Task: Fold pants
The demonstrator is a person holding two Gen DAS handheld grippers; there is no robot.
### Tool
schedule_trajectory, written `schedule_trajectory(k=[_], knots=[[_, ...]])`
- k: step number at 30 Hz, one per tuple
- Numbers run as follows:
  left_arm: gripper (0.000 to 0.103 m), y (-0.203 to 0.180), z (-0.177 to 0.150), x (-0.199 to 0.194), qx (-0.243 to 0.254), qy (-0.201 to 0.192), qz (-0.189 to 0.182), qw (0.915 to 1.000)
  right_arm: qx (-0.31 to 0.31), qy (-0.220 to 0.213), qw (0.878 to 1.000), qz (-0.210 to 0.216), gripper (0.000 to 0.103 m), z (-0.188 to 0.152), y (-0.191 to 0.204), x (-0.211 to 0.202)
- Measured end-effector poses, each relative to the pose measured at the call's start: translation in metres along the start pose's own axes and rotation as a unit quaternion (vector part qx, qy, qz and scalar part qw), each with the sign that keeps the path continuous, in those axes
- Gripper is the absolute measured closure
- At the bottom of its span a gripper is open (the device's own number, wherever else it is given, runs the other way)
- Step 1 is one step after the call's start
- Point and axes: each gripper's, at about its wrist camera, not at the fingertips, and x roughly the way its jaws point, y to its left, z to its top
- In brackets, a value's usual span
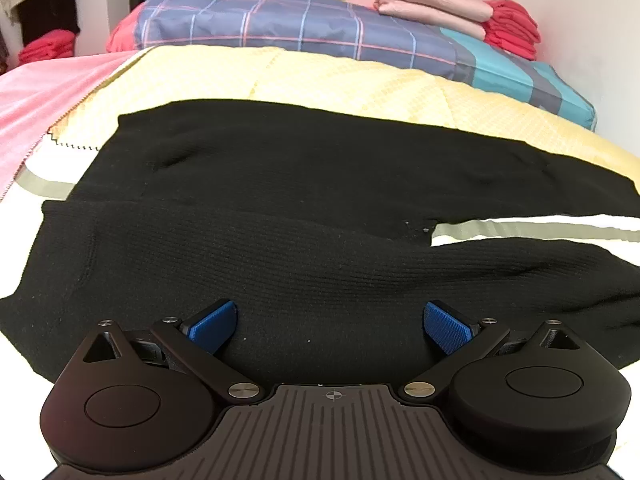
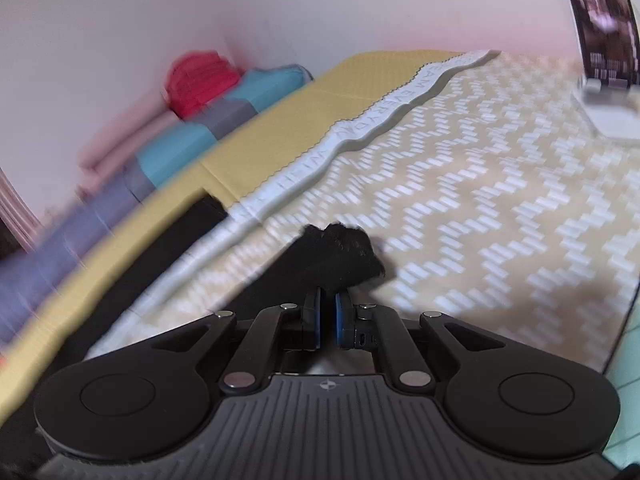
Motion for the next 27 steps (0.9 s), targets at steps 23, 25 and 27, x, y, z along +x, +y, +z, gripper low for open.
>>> schedule_trajectory(k=[23, 25, 27], knots=[[0.0, 0.138, -0.035, -0.078, -0.123, -0.055, 0.044, 0.9898, -0.638, -0.009, 0.723, 0.266, 0.049, -0.264, 0.3, -0.126], [0.0, 0.15, -0.041, -0.075, -0.134, -0.051, 0.035, 0.989, -0.629, -0.004, 0.736, 0.25, 0.057, -0.262, 0.31, -0.112], [0.0, 0.153, -0.044, -0.078, -0.13, -0.063, 0.023, 0.9892, -0.586, 0.072, 0.759, 0.276, 0.098, -0.25, 0.311, -0.106]])
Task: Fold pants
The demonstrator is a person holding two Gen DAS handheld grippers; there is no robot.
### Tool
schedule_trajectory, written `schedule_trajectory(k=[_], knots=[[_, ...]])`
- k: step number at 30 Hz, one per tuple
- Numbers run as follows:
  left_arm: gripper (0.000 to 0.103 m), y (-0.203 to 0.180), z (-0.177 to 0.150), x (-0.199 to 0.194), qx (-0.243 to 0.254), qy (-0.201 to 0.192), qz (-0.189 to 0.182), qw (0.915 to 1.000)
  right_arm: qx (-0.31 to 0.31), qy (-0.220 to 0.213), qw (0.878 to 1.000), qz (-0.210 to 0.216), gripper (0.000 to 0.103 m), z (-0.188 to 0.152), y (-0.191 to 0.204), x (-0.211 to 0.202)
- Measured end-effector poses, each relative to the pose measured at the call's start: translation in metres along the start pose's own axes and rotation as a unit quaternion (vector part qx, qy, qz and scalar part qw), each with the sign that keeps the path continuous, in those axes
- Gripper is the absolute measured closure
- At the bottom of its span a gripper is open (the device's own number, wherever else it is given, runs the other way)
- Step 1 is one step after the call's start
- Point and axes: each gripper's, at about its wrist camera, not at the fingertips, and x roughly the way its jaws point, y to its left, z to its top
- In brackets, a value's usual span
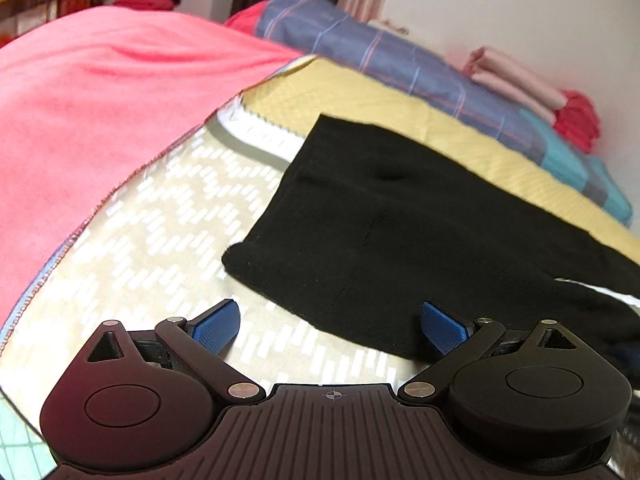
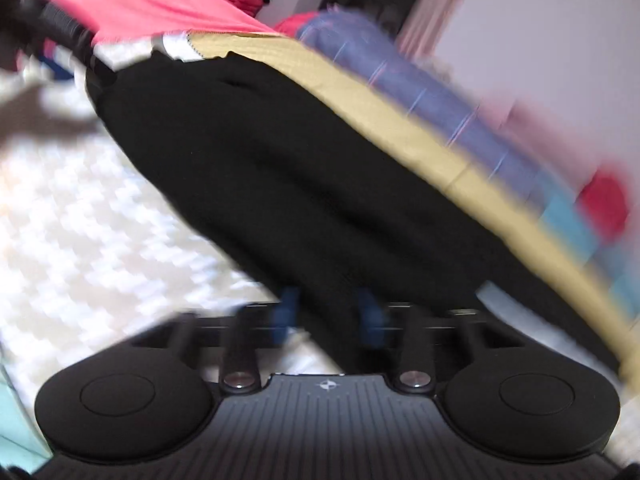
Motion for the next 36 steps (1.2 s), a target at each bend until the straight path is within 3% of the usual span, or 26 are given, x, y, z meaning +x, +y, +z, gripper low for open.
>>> schedule_trajectory(k=[1, 5, 9, 10, 11, 13, 18, 21, 22, 23, 24, 26, 27, 28, 30, 33, 36], knots=[[0.0, 0.0, 0.001, 0.0, 0.004, 0.001, -0.002, 1.0, 0.015, 0.012, 1.0, 0.019, 0.097, -0.001, 0.001, -0.007], [0.0, 0.009, 0.002, -0.003, 0.004, -0.003, -0.016, 0.9999, -0.052, 0.038, 0.996, 0.057, 0.096, -0.01, 0.021, -0.047], [0.0, 0.025, 0.009, -0.013, -0.02, -0.014, -0.027, 0.9993, -0.009, 0.029, 0.997, 0.066, 0.087, 0.016, 0.011, -0.054], [0.0, 0.029, 0.01, -0.017, -0.026, -0.019, -0.029, 0.9991, -0.001, 0.011, 0.996, 0.083, 0.069, 0.027, 0.014, -0.053], [0.0, 0.033, 0.011, -0.022, -0.029, -0.025, -0.027, 0.9989, -0.001, -0.01, 0.995, 0.096, 0.045, 0.037, 0.021, -0.051], [0.0, 0.041, 0.011, -0.033, -0.036, -0.038, -0.017, 0.9985, -0.026, -0.048, 0.992, 0.11, 0.032, 0.06, 0.045, -0.038], [0.0, 0.067, 0.008, -0.06, -0.061, -0.068, 0.013, 0.9957, -0.085, -0.067, 0.98, 0.169, 0.035, 0.115, 0.115, 0.021], [0.0, 0.08, 0.005, -0.073, -0.073, -0.084, 0.034, 0.9932, -0.113, -0.065, 0.978, 0.165, 0.039, 0.141, 0.152, 0.058], [0.0, 0.083, 0.004, -0.076, -0.075, -0.087, 0.038, 0.9927, -0.105, -0.067, 0.979, 0.163, 0.048, 0.148, 0.159, 0.07], [0.0, 0.086, 0.003, -0.078, -0.078, -0.088, 0.041, 0.9922, -0.081, -0.069, 0.979, 0.171, 0.082, 0.156, 0.158, 0.078], [0.0, 0.089, 0.002, -0.079, -0.081, -0.089, 0.043, 0.9918, -0.045, -0.049, 0.981, 0.18, 0.092, 0.164, 0.156, 0.087], [0.0, 0.093, 0.001, -0.08, -0.088, -0.09, 0.043, 0.9912, 0.01, -0.05, 0.977, 0.207, 0.091, 0.171, 0.156, 0.081], [0.0, 0.095, 0.001, -0.081, -0.091, -0.094, 0.043, 0.9905, -0.012, -0.069, 0.973, 0.22, 0.091, 0.169, 0.167, 0.068], [0.0, 0.096, 0.0, -0.083, -0.093, -0.1, 0.043, 0.9896, -0.055, -0.085, 0.975, 0.2, 0.091, 0.16, 0.186, 0.056], [0.0, 0.098, 0.0, -0.086, -0.1, -0.11, 0.044, 0.9879, -0.101, -0.08, 0.974, 0.186, 0.089, 0.146, 0.206, 0.058], [0.0, 0.099, 0.001, -0.084, -0.107, -0.108, 0.04, 0.9877, -0.092, -0.093, 0.973, 0.19, 0.074, 0.143, 0.198, 0.054], [0.0, 0.095, 0.002, -0.081, -0.096, -0.098, 0.034, 0.99, -0.026, -0.096, 0.963, 0.251, 0.052, 0.143, 0.164, 0.038]])
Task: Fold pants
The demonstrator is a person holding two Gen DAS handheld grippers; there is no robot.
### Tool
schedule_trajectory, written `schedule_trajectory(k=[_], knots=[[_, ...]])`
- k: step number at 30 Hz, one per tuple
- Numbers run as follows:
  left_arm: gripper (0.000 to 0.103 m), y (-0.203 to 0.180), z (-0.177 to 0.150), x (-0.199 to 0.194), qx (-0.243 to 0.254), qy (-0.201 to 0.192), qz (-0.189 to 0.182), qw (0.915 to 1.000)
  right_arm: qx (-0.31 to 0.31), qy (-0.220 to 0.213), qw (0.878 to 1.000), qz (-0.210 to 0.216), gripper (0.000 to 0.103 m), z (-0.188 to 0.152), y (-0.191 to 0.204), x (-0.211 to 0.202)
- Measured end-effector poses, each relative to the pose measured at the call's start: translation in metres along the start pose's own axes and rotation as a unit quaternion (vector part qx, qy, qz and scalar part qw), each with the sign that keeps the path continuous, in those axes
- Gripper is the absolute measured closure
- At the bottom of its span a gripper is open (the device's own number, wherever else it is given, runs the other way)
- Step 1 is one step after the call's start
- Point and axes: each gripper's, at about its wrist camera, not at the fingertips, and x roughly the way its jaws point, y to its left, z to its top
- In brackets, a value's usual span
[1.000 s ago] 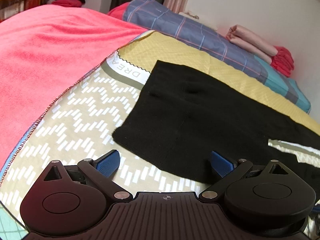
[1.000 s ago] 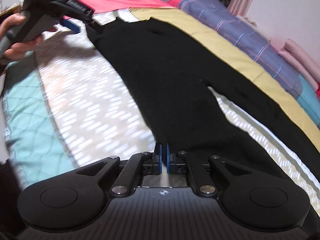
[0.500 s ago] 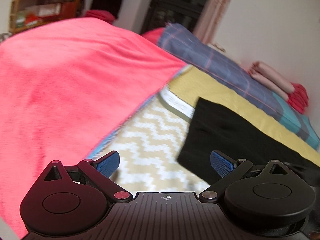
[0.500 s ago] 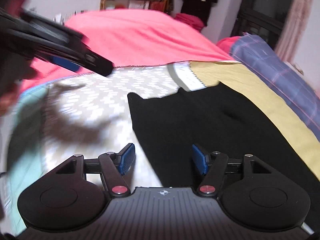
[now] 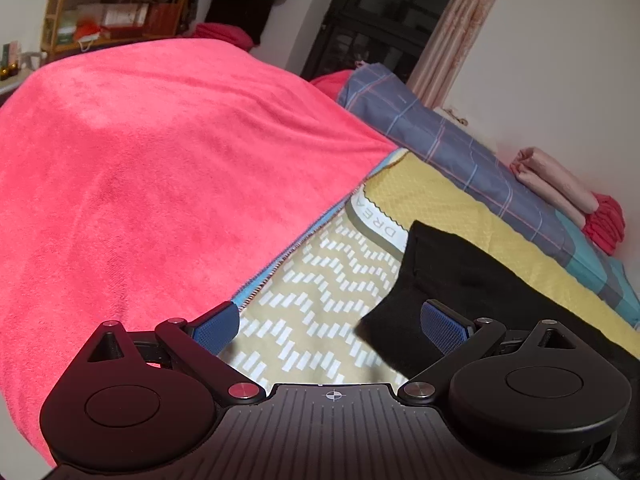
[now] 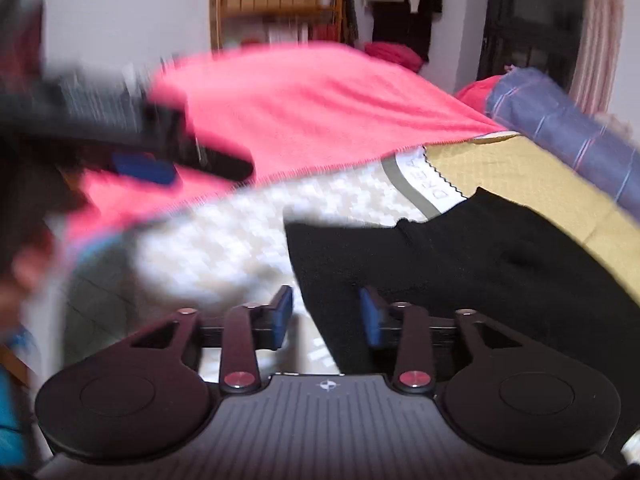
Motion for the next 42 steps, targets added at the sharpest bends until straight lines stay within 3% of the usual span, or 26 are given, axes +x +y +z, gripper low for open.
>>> schedule_trajectory(k=[1, 2, 4, 5, 6, 7, 8, 10, 12, 14, 16, 19, 22, 25, 29, 31, 33, 35, 42], knots=[[0.0, -0.003, 0.0, -0.001, 0.007, -0.002, 0.001, 1.0, 0.02, -0.014, 1.0, -0.001, 0.041, 0.0, -0.006, -0.01], [0.0, -0.007, 0.001, -0.001, 0.013, -0.003, 0.002, 0.9999, 0.038, -0.023, 0.999, -0.015, 0.036, 0.0, -0.014, -0.017], [0.0, -0.016, 0.003, -0.001, 0.021, -0.005, -0.003, 0.9998, 0.068, 0.002, 0.996, -0.056, 0.037, -0.003, -0.032, -0.015], [0.0, -0.022, 0.005, 0.0, 0.025, -0.004, -0.012, 0.9996, 0.09, 0.047, 0.992, -0.076, 0.048, -0.01, -0.041, -0.01], [0.0, -0.029, 0.006, 0.003, 0.031, 0.001, -0.021, 0.9993, 0.119, 0.075, 0.988, -0.063, 0.05, -0.02, -0.047, -0.01], [0.0, -0.037, 0.007, 0.006, 0.038, 0.006, -0.029, 0.9988, 0.131, 0.058, 0.989, -0.033, 0.05, -0.027, -0.047, -0.019], [0.0, -0.046, 0.008, 0.01, 0.048, 0.011, -0.036, 0.9981, 0.105, 0.076, 0.992, 0.0, 0.046, -0.029, -0.037, -0.025], [0.0, -0.067, 0.009, 0.02, 0.075, 0.019, -0.048, 0.9959, 0.024, 0.056, 0.998, -0.018, 0.046, -0.033, -0.016, -0.045], [0.0, -0.087, 0.009, 0.033, 0.096, 0.029, -0.056, 0.9934, 0.028, 0.043, 0.998, -0.028, 0.046, -0.034, -0.021, -0.06], [0.0, -0.106, 0.008, 0.046, 0.112, 0.042, -0.071, 0.9903, 0.075, 0.029, 0.995, -0.061, 0.032, -0.036, -0.043, -0.074], [0.0, -0.125, 0.005, 0.062, 0.127, 0.058, -0.086, 0.9865, 0.106, 0.026, 0.986, -0.128, 0.023, -0.045, -0.062, -0.083], [0.0, -0.147, -0.007, 0.094, 0.153, 0.09, -0.086, 0.9803, 0.169, 0.1, 0.963, -0.183, 0.022, -0.07, -0.087, -0.082], [0.0, -0.152, -0.027, 0.13, 0.183, 0.139, -0.054, 0.9718, 0.213, 0.121, 0.962, -0.124, 0.02, -0.089, -0.097, -0.107], [0.0, -0.154, -0.04, 0.134, 0.234, 0.115, -0.025, 0.9652, 0.211, 0.116, 0.963, -0.123, 0.021, -0.087, -0.097, -0.13], [0.0, -0.152, -0.04, 0.135, 0.228, 0.113, -0.024, 0.9667, 0.22, 0.054, 0.953, -0.199, 0.014, -0.086, -0.116, -0.141], [0.0, -0.152, -0.036, 0.135, 0.225, 0.112, -0.02, 0.9676, 0.249, 0.076, 0.937, -0.232, 0.016, -0.093, -0.136, -0.127], [0.0, -0.152, -0.034, 0.138, 0.226, 0.108, -0.014, 0.9679, 0.274, 0.117, 0.927, -0.229, 0.02, -0.111, -0.148, -0.115], [0.0, -0.15, -0.031, 0.138, 0.222, 0.107, -0.017, 0.9689, 0.24, 0.112, 0.936, -0.233, 0.02, -0.118, -0.137, -0.123], [0.0, -0.144, -0.023, 0.132, 0.199, 0.109, -0.02, 0.9737, 0.244, 0.133, 0.937, -0.21, 0.02, -0.14, -0.116, -0.157]])
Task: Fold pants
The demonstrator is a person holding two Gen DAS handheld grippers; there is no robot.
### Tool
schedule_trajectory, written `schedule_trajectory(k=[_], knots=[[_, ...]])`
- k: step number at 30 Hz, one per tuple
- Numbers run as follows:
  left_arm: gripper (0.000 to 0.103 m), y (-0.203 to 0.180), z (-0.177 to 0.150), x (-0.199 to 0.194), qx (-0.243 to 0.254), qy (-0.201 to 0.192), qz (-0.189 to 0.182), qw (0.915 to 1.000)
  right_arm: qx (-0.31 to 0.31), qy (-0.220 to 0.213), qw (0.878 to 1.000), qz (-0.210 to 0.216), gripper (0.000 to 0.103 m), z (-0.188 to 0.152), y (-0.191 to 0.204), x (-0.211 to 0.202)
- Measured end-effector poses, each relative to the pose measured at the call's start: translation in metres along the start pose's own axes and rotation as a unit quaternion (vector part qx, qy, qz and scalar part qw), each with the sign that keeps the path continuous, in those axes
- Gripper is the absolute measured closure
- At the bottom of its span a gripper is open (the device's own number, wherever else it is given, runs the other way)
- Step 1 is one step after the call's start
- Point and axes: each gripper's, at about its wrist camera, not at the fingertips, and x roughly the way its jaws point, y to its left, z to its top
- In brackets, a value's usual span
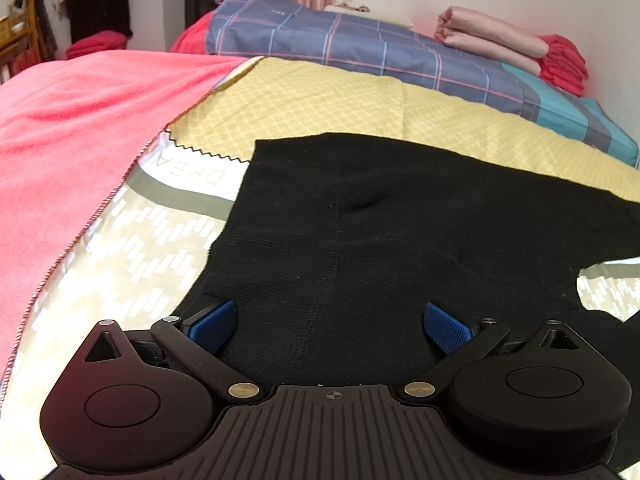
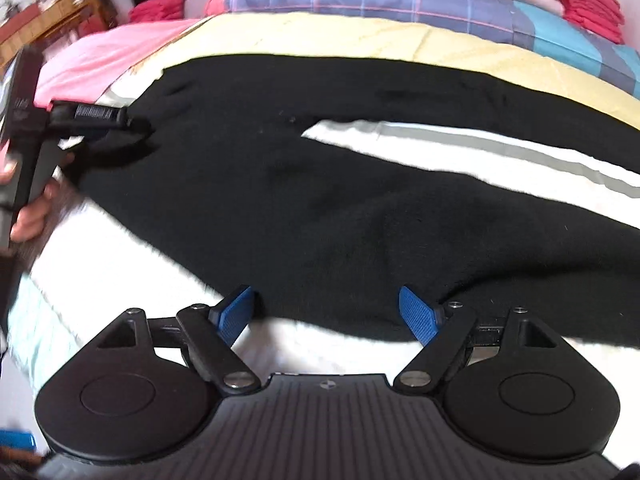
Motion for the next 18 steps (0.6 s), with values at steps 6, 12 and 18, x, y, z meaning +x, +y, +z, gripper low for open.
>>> schedule_trajectory(k=[6, 12, 18], knots=[[0.0, 0.008, 0.005, -0.029, -0.025, -0.011, -0.005, 0.9996, -0.04, -0.02, 0.999, 0.008, 0.015, 0.022, 0.007, -0.043], [0.0, -0.011, 0.029, -0.044, -0.028, -0.054, -0.048, 0.997, -0.032, -0.11, 0.993, 0.024, 0.016, 0.087, 0.005, -0.04], [0.0, -0.028, 0.029, 0.018, -0.03, 0.013, -0.037, 0.9988, -0.024, -0.12, 0.993, 0.002, 0.038, 0.153, 0.012, 0.019]])
